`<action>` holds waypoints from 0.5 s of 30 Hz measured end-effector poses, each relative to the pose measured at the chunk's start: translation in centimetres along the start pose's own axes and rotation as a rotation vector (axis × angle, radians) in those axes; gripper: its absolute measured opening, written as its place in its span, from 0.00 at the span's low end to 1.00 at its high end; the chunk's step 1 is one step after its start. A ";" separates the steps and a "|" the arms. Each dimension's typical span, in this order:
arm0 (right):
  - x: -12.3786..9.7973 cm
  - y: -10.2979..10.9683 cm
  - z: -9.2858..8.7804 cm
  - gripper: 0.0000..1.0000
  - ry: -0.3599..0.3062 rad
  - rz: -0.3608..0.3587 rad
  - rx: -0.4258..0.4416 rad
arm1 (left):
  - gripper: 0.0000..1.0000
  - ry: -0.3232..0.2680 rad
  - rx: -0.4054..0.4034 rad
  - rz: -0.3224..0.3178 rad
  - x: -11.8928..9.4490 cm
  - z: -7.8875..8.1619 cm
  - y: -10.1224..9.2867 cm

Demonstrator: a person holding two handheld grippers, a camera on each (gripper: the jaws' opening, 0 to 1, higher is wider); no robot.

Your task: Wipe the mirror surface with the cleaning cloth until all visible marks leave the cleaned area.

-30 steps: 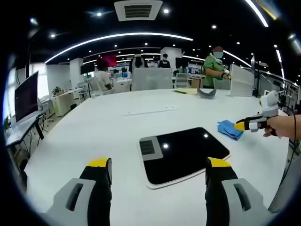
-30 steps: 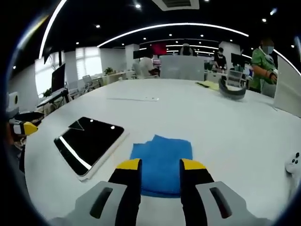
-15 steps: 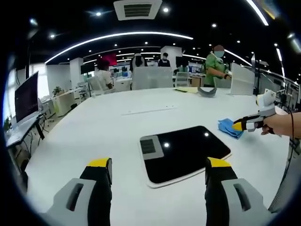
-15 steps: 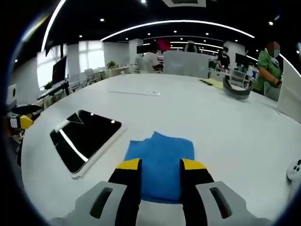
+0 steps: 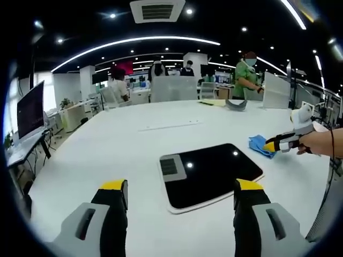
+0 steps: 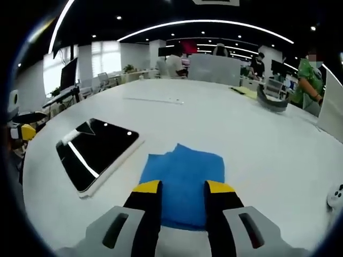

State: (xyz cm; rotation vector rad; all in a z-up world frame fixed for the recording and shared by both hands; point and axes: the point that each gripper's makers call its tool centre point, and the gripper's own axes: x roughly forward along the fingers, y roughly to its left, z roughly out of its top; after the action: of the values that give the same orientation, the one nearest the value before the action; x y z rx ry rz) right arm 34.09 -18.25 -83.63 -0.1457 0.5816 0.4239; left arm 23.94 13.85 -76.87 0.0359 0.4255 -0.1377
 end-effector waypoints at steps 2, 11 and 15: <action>0.1 -0.1 0.0 0.29 0.000 -0.001 -0.006 | 0.81 0.001 0.000 -0.001 0.0 0.0 0.0; 1.8 -2.5 -0.7 0.24 -0.002 0.012 0.003 | 0.81 -0.001 -0.003 -0.002 0.1 0.0 0.1; 2.1 -2.5 -0.9 0.18 0.001 0.018 0.008 | 0.81 -0.004 -0.002 -0.004 0.1 0.1 0.0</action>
State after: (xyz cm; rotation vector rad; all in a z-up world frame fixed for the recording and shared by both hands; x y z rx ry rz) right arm 36.26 -20.00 -85.53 -0.1331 0.5857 0.4387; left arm 24.06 13.87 -76.82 0.0324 0.4222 -0.1408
